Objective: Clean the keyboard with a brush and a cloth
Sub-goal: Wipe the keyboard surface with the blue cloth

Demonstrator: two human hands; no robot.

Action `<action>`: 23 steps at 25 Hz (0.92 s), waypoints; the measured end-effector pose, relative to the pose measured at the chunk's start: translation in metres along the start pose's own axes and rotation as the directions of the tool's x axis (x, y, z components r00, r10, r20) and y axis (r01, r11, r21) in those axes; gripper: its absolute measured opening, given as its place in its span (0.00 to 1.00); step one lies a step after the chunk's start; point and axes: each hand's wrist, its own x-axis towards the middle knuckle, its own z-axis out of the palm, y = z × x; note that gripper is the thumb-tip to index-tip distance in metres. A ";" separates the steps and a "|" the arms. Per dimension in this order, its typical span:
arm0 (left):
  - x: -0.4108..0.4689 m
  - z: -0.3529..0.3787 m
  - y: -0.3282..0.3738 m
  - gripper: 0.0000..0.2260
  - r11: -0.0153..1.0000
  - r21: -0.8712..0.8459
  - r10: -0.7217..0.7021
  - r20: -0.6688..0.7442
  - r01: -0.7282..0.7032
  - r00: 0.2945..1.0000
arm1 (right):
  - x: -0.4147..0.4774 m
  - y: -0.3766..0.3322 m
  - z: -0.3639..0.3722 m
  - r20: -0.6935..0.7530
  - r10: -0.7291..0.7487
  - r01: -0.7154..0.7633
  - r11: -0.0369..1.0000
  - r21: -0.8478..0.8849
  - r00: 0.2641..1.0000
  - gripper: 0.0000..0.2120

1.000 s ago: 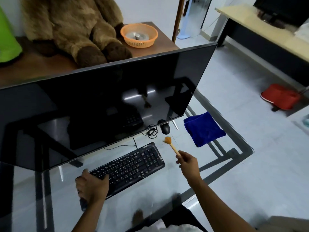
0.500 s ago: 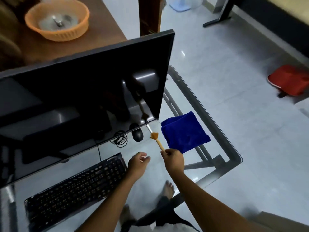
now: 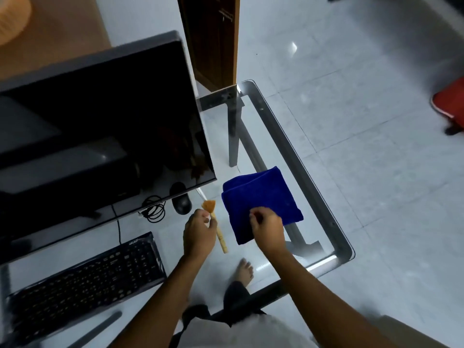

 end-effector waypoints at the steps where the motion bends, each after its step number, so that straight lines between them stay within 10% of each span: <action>1: 0.001 0.004 0.010 0.08 1.000 -0.013 0.024 0.000 -0.024 1.000 | 0.011 0.005 -0.013 -0.062 0.023 -0.023 1.000 0.001 0.998 0.08; 5: 0.003 0.030 0.053 0.15 0.997 -0.021 -0.074 0.102 0.076 0.992 | 0.053 0.023 -0.049 -0.148 0.064 -0.091 0.978 -0.187 0.987 0.19; 13: 0.019 0.053 0.071 0.35 0.899 -0.168 -0.352 0.268 0.403 0.897 | 0.067 0.027 -0.058 0.179 0.068 -0.043 0.989 -0.139 0.982 0.41; 23: -0.006 -0.008 0.039 0.26 0.964 -0.193 0.237 0.309 -0.183 0.921 | 0.037 0.031 -0.085 0.327 -0.046 0.109 0.978 -0.180 0.944 0.17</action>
